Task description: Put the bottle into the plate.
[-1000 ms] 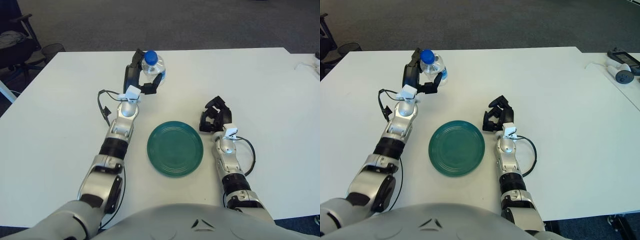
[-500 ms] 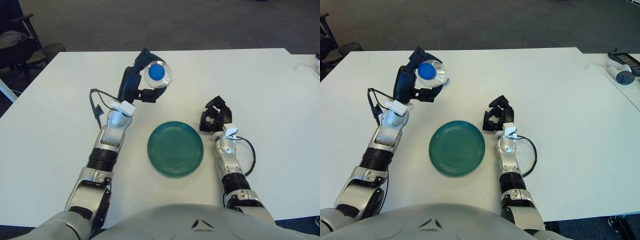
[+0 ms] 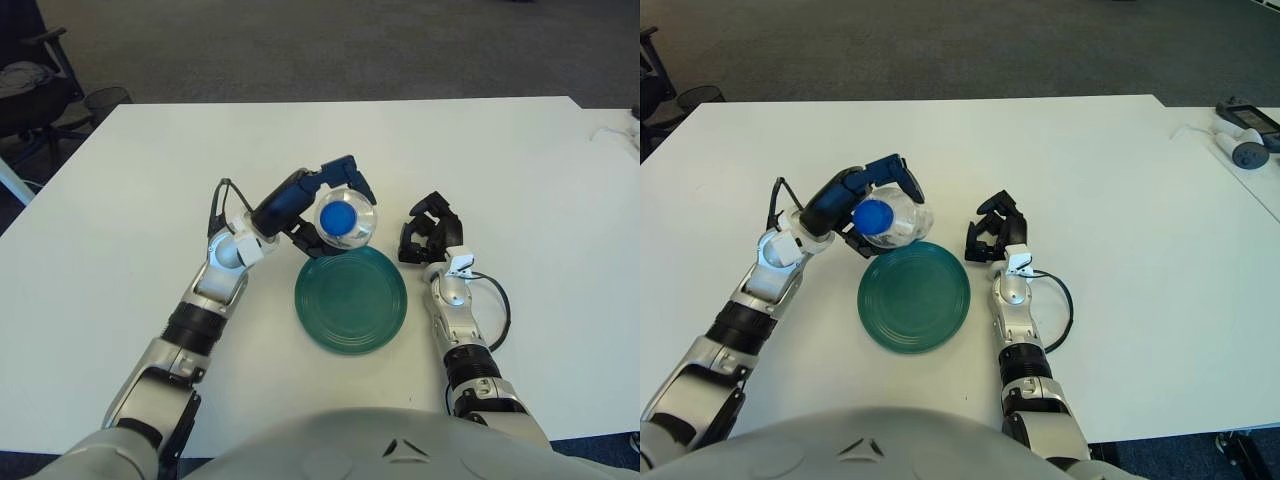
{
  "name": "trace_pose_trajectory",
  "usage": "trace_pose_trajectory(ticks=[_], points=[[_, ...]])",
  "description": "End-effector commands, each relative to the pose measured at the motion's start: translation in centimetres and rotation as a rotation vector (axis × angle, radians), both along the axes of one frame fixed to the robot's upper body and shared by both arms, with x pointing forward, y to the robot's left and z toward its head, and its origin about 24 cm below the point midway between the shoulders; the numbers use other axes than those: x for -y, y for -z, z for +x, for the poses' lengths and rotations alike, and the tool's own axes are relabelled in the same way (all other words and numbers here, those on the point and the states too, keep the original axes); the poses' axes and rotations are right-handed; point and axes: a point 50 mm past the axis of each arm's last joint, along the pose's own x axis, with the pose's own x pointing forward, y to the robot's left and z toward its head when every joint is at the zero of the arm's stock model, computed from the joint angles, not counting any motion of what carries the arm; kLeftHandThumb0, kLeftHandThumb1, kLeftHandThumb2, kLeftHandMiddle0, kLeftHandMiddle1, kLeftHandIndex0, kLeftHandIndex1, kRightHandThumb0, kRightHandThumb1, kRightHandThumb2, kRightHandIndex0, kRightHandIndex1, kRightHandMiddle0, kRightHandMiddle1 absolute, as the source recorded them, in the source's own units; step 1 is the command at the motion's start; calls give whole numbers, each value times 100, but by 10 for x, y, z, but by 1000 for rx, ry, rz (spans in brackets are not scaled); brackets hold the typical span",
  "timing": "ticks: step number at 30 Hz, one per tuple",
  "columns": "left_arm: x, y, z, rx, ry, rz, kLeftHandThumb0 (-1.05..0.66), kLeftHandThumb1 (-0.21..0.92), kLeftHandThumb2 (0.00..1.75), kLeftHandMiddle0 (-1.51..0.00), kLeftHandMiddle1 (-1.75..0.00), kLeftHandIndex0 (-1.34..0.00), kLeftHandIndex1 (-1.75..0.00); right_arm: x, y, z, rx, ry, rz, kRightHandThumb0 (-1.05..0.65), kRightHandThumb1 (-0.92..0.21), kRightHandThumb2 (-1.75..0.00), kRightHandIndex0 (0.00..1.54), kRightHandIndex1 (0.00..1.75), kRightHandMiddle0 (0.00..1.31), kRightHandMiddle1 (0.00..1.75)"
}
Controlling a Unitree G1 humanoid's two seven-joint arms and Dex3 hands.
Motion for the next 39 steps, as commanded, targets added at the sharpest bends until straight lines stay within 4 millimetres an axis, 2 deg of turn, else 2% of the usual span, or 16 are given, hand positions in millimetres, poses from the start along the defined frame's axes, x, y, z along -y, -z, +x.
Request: trace_pose_trajectory(ticks=[1, 5, 12, 19, 32, 39], points=[[2, -3, 0, 156, 12, 99, -11, 30, 124, -122, -175, -101, -175, 0, 22, -14, -112, 20, 5, 0, 0, -164, 88, 162, 63, 175], [3, -3, 1, 249, 0, 181, -13, 27, 126, -124, -175, -102, -175, -1, 21, -14, -107, 21, -3, 0, 0, -163, 88, 162, 63, 175], [5, 5, 2, 273, -21, 288, -14, 25, 130, -125, -175, -104, -175, -1, 22, -15, -113, 20, -2, 0, -1, -162, 89, 159, 63, 175], [9, 14, 2, 222, -36, 265, -16, 22, 131, -124, -175, -104, -175, 0, 24, -15, -129, 13, -3, 0, -1, -162, 88, 160, 63, 175], [11, 21, 2, 230, -75, 337, -15, 24, 129, -122, -175, -103, -175, 1, 25, -13, -137, 8, 15, 0, 0, -163, 88, 161, 63, 175], [11, 31, 1, 233, -65, 400, -12, 30, 125, -116, -175, -96, -175, 1, 25, -11, -138, 3, 16, 0, -1, -162, 88, 161, 62, 175]])
